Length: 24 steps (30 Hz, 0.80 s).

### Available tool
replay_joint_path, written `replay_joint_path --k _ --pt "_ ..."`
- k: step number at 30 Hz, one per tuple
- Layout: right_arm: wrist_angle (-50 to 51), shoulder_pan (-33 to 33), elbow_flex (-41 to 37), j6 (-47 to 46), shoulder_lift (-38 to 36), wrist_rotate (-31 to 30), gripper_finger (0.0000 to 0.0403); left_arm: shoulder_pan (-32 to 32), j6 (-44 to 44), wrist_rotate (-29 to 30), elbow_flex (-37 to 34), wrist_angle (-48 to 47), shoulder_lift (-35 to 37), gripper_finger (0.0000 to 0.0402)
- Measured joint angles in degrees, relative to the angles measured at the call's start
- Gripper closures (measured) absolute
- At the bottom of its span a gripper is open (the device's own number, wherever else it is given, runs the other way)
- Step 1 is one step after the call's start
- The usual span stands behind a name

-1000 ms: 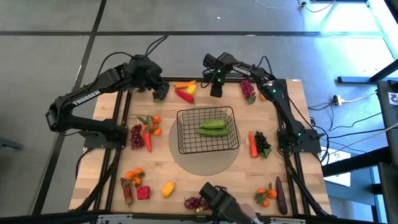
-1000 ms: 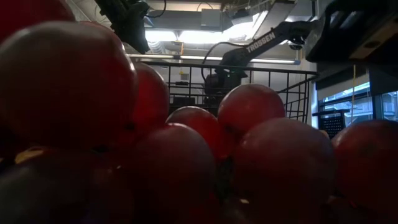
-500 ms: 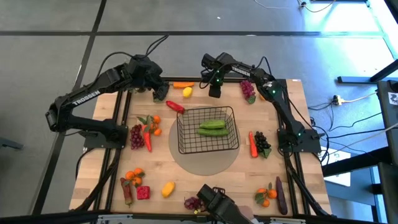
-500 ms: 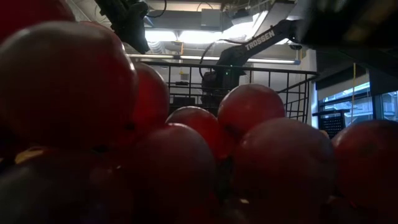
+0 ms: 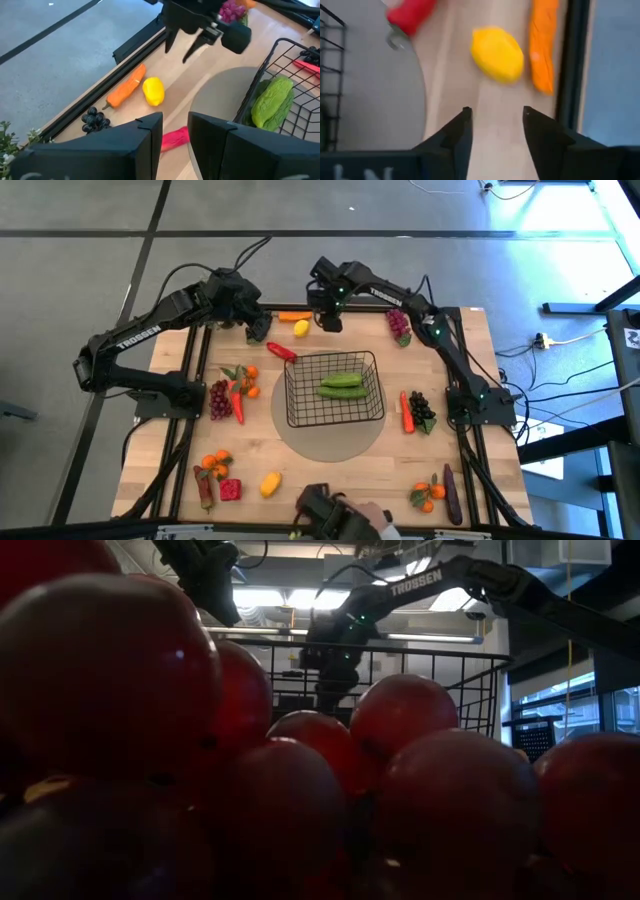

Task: Build produce basket
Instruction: Put the top lemon into the basket

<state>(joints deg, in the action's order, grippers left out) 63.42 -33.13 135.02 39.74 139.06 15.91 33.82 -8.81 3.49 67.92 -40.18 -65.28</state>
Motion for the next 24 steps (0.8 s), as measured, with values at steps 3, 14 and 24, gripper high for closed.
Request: replay_joint_path --k 3,14,24 --pt "-0.39 1.54 0.0 4.34 0.0 0.65 0.022 0.0 0.0 0.0 0.0 -0.42 0.0 0.0321" --pt "-0.81 6.35 -0.11 13.01 -0.21 -6.94 0.0209 0.01 -0.88 0.0 0.0 -2.16 0.0 0.0321" --pt "6.19 8.1 -0.07 7.35 -5.35 -13.72 0.0209 3.46 -9.12 0.0 -0.02 -2.74 -4.67 0.0321"
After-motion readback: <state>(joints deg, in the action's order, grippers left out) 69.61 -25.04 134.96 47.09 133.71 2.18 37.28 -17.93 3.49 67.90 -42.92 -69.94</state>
